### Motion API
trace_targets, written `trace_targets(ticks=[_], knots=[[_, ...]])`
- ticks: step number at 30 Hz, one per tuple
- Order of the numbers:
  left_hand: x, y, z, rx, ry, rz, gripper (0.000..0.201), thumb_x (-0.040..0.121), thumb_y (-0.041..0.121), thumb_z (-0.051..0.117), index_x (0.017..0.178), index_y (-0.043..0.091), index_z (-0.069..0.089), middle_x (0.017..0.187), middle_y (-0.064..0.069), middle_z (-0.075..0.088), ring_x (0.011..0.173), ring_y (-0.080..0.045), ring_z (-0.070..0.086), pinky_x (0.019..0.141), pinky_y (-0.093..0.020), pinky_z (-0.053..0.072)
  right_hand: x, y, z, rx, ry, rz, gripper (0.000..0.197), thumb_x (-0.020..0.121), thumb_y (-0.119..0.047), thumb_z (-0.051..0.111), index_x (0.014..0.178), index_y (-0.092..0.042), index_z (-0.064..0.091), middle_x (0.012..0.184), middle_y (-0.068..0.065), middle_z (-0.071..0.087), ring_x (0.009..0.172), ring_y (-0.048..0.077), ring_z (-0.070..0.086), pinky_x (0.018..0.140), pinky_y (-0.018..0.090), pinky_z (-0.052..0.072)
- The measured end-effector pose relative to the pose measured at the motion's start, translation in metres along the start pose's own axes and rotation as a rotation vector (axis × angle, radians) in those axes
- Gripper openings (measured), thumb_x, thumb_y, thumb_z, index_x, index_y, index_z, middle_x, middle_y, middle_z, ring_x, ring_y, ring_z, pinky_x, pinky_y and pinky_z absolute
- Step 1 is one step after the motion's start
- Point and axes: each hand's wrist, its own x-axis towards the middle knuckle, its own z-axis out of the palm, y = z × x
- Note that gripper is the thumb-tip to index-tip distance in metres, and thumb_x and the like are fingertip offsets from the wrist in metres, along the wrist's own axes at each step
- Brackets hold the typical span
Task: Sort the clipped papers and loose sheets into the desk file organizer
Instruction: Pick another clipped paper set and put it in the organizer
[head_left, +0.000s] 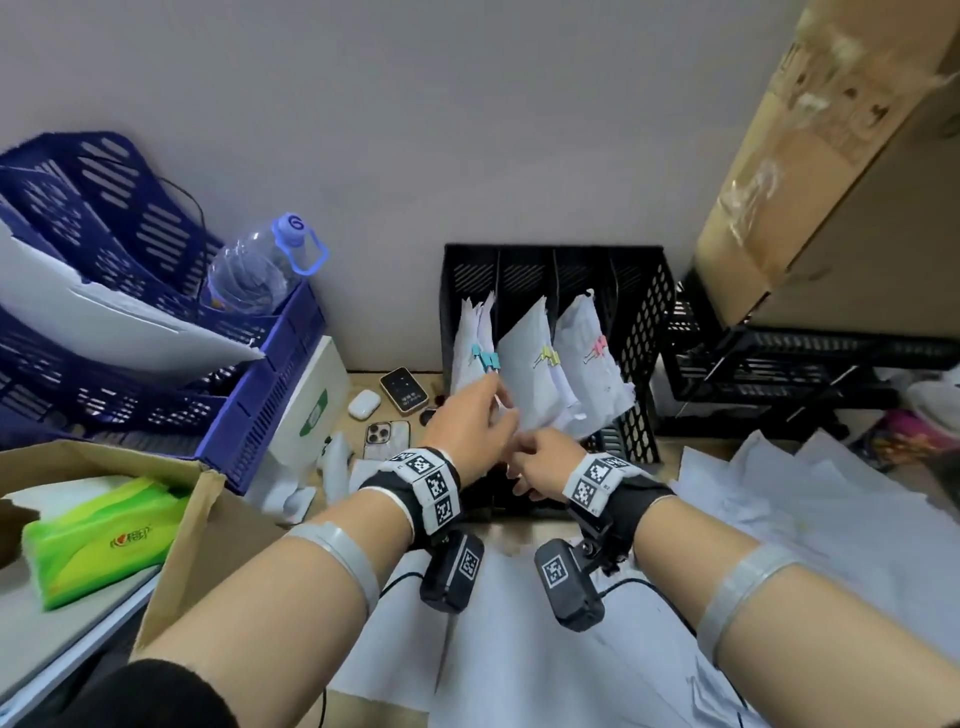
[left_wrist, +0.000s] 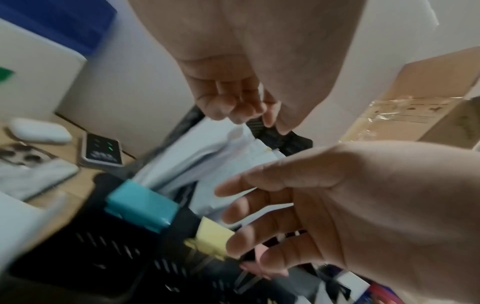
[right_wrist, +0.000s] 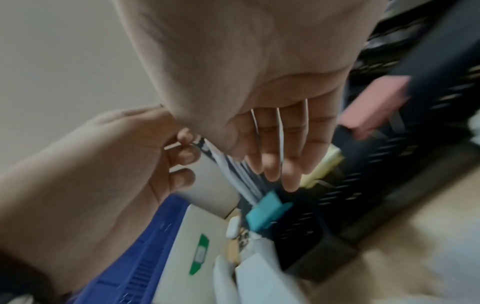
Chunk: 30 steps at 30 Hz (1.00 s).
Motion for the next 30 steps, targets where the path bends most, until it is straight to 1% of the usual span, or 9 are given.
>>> trace_targets(ticks=[2, 5, 10, 14, 18, 21, 25, 28, 30], knots=[[-0.004, 0.015, 0.023, -0.078, -0.099, 0.059, 0.012, 0.093, 0.036, 0.059, 0.088, 0.025, 0.058, 0.074, 0.000, 0.065, 0.071, -0.021, 0.060, 0.070, -0.036, 0.052, -0.019, 0.027, -0.006, 0.042, 0.043, 0.035, 0.019, 0.091, -0.015, 0.048, 0.088, -0.021, 0.066, 0.081, 0.005, 0.068, 0.059, 0.018, 0.066, 0.050, 0.024, 0.051], [-0.013, 0.037, 0.068, -0.198, -0.229, 0.092, 0.015, 0.094, 0.034, 0.060, 0.083, 0.024, 0.059, 0.074, -0.003, 0.068, 0.071, -0.024, 0.064, 0.069, -0.039, 0.055, -0.051, 0.079, -0.018, 0.100, 0.124, 0.144, 0.018, 0.091, -0.017, 0.049, 0.091, -0.022, 0.065, 0.081, 0.004, 0.067, 0.063, 0.017, 0.066, 0.053, 0.024, 0.050], [-0.032, 0.075, 0.145, -0.246, -0.613, 0.003, 0.011, 0.094, 0.017, 0.057, 0.100, 0.011, 0.065, 0.083, -0.004, 0.069, 0.067, -0.014, 0.068, 0.066, -0.036, 0.061, -0.114, 0.176, -0.052, 0.146, 0.286, 0.360, 0.021, 0.089, -0.016, 0.051, 0.078, -0.028, 0.064, 0.082, -0.002, 0.063, 0.076, 0.021, 0.060, 0.061, 0.025, 0.047], [-0.040, 0.092, 0.200, -0.141, -0.806, -0.062, 0.029, 0.093, 0.019, 0.062, 0.120, 0.010, 0.062, 0.100, -0.013, 0.073, 0.085, -0.023, 0.072, 0.081, -0.039, 0.062, -0.155, 0.260, -0.082, 0.092, 0.398, 0.556, 0.021, 0.087, -0.014, 0.055, 0.105, -0.019, 0.066, 0.119, 0.005, 0.063, 0.099, 0.024, 0.061, 0.082, 0.026, 0.048], [-0.041, 0.105, 0.251, -0.072, -0.818, -0.105, 0.047, 0.092, 0.025, 0.065, 0.136, 0.013, 0.055, 0.121, -0.010, 0.069, 0.094, -0.024, 0.069, 0.084, -0.035, 0.060, -0.185, 0.324, -0.103, 0.135, 0.413, 0.779, 0.056, 0.089, -0.021, 0.055, 0.142, -0.015, 0.039, 0.143, 0.014, 0.045, 0.107, 0.027, 0.056, 0.081, 0.023, 0.041], [-0.041, 0.117, 0.288, -0.017, -0.801, -0.150, 0.060, 0.093, 0.027, 0.064, 0.148, 0.016, 0.042, 0.140, -0.011, 0.057, 0.119, -0.027, 0.061, 0.097, -0.033, 0.052, -0.188, 0.360, -0.109, 0.150, 0.366, 0.816, 0.071, 0.089, -0.023, 0.056, 0.150, -0.010, 0.023, 0.149, 0.014, 0.039, 0.130, 0.031, 0.047, 0.099, 0.029, 0.041], [-0.043, 0.123, 0.326, 0.074, -0.713, -0.196, 0.057, 0.091, 0.028, 0.062, 0.142, 0.014, 0.041, 0.128, -0.012, 0.064, 0.113, -0.031, 0.062, 0.098, -0.038, 0.051, -0.185, 0.388, -0.115, 0.161, 0.336, 0.779, 0.056, 0.076, -0.028, 0.058, 0.127, -0.013, 0.040, 0.107, 0.005, 0.051, 0.095, 0.024, 0.055, 0.079, 0.028, 0.041], [-0.045, 0.126, 0.341, 0.042, -0.657, -0.256, 0.059, 0.091, 0.028, 0.066, 0.142, 0.013, 0.040, 0.127, -0.012, 0.063, 0.115, -0.032, 0.061, 0.094, -0.035, 0.048, -0.182, 0.403, -0.120, 0.097, 0.311, 0.731, 0.043, 0.077, -0.031, 0.057, 0.114, -0.011, 0.048, 0.113, 0.005, 0.059, 0.101, 0.024, 0.060, 0.079, 0.028, 0.046], [-0.046, 0.130, 0.346, 0.008, -0.627, -0.257, 0.045, 0.089, 0.024, 0.067, 0.129, 0.011, 0.049, 0.118, -0.011, 0.065, 0.108, -0.032, 0.062, 0.093, -0.036, 0.049, -0.181, 0.413, -0.122, 0.114, 0.276, 0.675, 0.045, 0.067, -0.037, 0.055, 0.108, -0.018, 0.054, 0.107, 0.001, 0.068, 0.090, 0.018, 0.065, 0.084, 0.031, 0.054]])
